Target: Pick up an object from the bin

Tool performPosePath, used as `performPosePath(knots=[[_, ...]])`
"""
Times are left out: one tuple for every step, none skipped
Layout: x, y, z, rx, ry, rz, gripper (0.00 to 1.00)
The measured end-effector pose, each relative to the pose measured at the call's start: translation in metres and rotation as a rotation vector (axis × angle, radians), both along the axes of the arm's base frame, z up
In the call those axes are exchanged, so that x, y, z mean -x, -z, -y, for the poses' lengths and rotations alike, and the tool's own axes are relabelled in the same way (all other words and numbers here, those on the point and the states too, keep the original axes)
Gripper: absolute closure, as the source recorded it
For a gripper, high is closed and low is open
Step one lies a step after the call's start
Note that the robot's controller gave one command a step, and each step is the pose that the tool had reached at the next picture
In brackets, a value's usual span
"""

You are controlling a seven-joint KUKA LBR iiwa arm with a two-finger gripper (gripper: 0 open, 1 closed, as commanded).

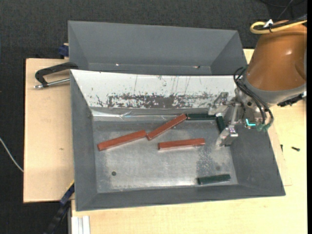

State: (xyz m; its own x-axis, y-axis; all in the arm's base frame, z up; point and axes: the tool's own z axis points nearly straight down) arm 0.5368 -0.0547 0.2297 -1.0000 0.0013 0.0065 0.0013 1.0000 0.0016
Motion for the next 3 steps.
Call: performPosePath(knots=[[-0.002,-0.004,0.000,0.001,-0.001,0.008,0.00],[-0.008,0.046,-0.016,0.002,-0.053,0.014,0.00],[0.011,0.076,-0.029,0.000,0.000,0.004,0.00]])
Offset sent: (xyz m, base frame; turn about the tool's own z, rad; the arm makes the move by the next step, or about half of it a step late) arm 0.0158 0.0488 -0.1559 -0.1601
